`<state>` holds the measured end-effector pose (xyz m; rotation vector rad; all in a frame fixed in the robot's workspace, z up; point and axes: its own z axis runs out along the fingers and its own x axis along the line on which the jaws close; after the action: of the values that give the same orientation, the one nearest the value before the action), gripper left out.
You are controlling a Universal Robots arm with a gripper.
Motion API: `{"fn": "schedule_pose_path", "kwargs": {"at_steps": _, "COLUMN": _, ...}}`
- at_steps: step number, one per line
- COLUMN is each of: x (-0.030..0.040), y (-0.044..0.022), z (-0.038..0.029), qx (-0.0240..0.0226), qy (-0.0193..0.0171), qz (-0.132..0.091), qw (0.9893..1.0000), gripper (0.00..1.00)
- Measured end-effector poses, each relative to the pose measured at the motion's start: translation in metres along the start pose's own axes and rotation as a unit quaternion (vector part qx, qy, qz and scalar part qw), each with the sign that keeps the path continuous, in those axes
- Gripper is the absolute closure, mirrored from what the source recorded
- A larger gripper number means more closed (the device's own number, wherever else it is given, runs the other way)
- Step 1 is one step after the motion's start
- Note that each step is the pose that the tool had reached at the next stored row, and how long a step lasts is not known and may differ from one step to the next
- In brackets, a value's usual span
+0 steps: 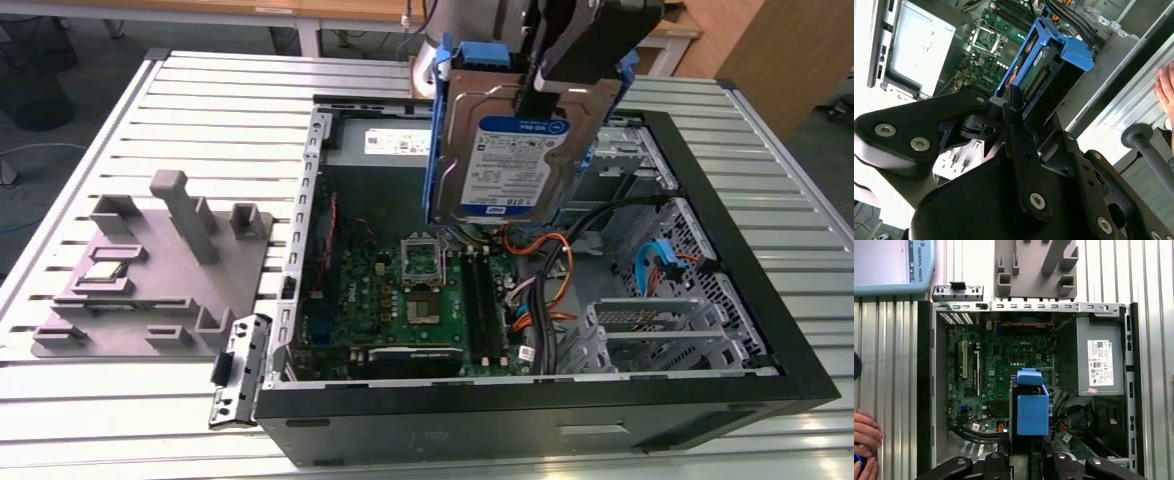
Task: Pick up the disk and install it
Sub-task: 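Pick up the disk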
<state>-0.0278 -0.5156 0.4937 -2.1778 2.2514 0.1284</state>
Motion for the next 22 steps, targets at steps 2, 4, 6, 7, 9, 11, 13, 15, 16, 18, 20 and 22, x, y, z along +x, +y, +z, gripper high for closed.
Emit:
{"fn": "schedule_pose_path", "kwargs": {"at_steps": 2, "x": 0.0042, "y": -0.0002, "z": -0.0002, "qx": 0.0, "qy": 0.0009, "qz": 0.0, "qw": 1.0, "gripper": 0.65}}
{"fn": "schedule_pose_path", "kwargs": {"at_steps": 4, "x": 0.008, "y": -0.0005, "z": -0.0004, "qx": 0.0, "qy": 0.0019, "qz": 0.0, "qw": 1.0, "gripper": 0.65}}
{"fn": "schedule_pose_path", "kwargs": {"at_steps": 6, "x": 0.0109, "y": -0.0006, "z": -0.0004, "qx": 0.0001, "qy": 0.0038, "qz": 0.0, "qw": 1.0, "gripper": 0.65}}
{"fn": "schedule_pose_path", "kwargs": {"at_steps": 7, "x": 0.0119, "y": -0.0006, "z": -0.0003, "qx": 0.0002, "qy": 0.0052, "qz": 0.0, "qw": 1.0, "gripper": 0.65}}
{"fn": "schedule_pose_path", "kwargs": {"at_steps": 9, "x": 0.0135, "y": -0.0008, "z": 0.0, "qx": 0.0003, "qy": 0.0081, "qz": 0.001, "qw": 1.0, "gripper": 0.65}}
{"fn": "schedule_pose_path", "kwargs": {"at_steps": 11, "x": 0.0148, "y": -0.0009, "z": 0.0003, "qx": 0.0004, "qy": 0.0107, "qz": 0.001, "qw": 0.9999, "gripper": 0.65}}
{"fn": "schedule_pose_path", "kwargs": {"at_steps": 13, "x": 0.0169, "y": -0.0012, "z": 0.0005, "qx": 0.0004, "qy": 0.0132, "qz": 0.001, "qw": 0.9999, "gripper": 0.65}}
{"fn": "schedule_pose_path", "kwargs": {"at_steps": 15, "x": 0.0197, "y": -0.0014, "z": 0.0008, "qx": 0.0005, "qy": 0.0149, "qz": 0.001, "qw": 0.9999, "gripper": 0.65}}
{"fn": "schedule_pose_path", "kwargs": {"at_steps": 16, "x": 0.0212, "y": -0.0015, "z": 0.0009, "qx": 0.0005, "qy": 0.0156, "qz": 0.001, "qw": 0.9999, "gripper": 0.65}}
{"fn": "schedule_pose_path", "kwargs": {"at_steps": 18, "x": 0.0242, "y": -0.0018, "z": 0.0011, "qx": 0.0006, "qy": 0.0171, "qz": 0.001, "qw": 0.9999, "gripper": 0.65}}
{"fn": "schedule_pose_path", "kwargs": {"at_steps": 20, "x": 0.027, "y": -0.002, "z": 0.0013, "qx": 0.0006, "qy": 0.0187, "qz": 0.001, "qw": 0.9998, "gripper": 0.65}}
{"fn": "schedule_pose_path", "kwargs": {"at_steps": 22, "x": 0.0298, "y": -0.0022, "z": 0.0016, "qx": 0.0007, "qy": 0.0205, "qz": 0.001, "qw": 0.9998, "gripper": 0.65}}
